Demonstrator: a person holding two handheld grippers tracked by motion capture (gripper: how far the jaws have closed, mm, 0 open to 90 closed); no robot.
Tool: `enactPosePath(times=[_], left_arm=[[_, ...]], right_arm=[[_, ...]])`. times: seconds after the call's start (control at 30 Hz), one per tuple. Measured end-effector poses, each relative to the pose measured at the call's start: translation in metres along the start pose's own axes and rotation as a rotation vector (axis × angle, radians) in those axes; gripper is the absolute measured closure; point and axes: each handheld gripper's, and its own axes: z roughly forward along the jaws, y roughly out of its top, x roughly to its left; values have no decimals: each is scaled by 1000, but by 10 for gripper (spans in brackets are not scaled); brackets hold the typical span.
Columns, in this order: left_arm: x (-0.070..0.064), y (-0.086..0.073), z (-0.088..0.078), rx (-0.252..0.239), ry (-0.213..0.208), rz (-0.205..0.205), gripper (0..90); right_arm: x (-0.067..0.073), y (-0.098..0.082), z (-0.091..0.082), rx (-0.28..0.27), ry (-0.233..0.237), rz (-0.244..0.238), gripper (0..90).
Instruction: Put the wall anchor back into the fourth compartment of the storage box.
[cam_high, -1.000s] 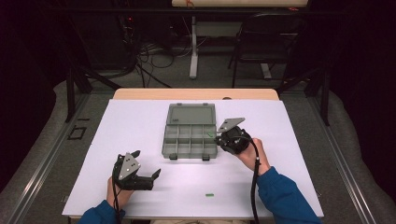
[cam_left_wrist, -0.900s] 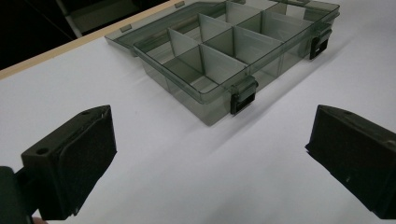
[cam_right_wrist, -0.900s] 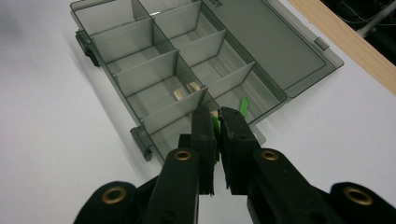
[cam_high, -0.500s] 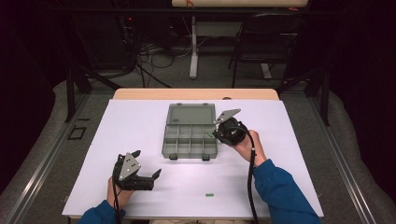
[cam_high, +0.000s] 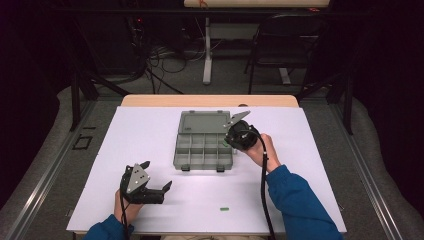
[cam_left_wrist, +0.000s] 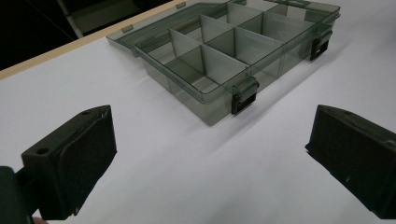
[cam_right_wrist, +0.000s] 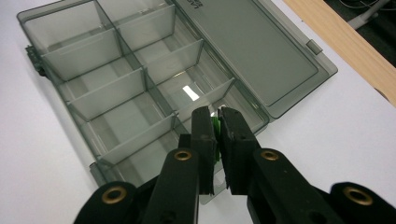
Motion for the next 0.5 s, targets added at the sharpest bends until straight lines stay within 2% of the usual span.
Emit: enactPosePath(times=[0.17,0.5], left_arm=[[-1,1,0,1,-4,12,6],[-1,1,0,0,-2,6,6]], right_arm=[[-4,2,7,19,-2,10,846],[-10,4,19,42,-7,15,846]])
